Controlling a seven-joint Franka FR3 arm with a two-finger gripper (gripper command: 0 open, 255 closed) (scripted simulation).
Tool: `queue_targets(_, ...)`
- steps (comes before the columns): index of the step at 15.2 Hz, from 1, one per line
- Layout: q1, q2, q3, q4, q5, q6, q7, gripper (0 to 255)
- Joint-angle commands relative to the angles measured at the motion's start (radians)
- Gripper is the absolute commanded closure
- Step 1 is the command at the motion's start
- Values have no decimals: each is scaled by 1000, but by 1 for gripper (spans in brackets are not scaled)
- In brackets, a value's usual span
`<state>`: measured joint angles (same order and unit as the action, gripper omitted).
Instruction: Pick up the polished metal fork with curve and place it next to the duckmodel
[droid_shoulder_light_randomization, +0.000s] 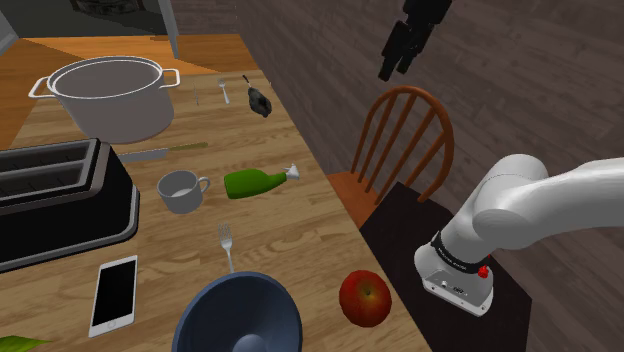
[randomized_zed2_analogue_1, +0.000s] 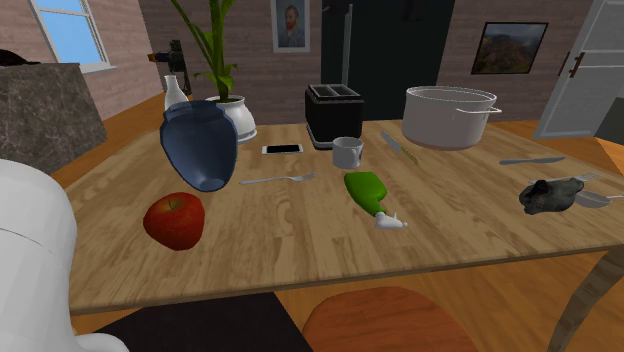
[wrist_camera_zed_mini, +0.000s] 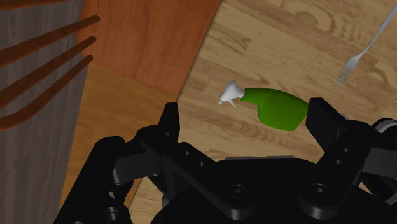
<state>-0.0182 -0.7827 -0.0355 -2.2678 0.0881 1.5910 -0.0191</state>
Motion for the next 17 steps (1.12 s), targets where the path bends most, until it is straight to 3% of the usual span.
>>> queue_targets(1, 0, 0, 0, 0, 0, 0, 0, 0)
queue_targets(9, 18, 17, 181, -154, 87, 184, 220, 0)
queue_targets(17, 32, 150, 375, -212, 156, 389, 445, 0)
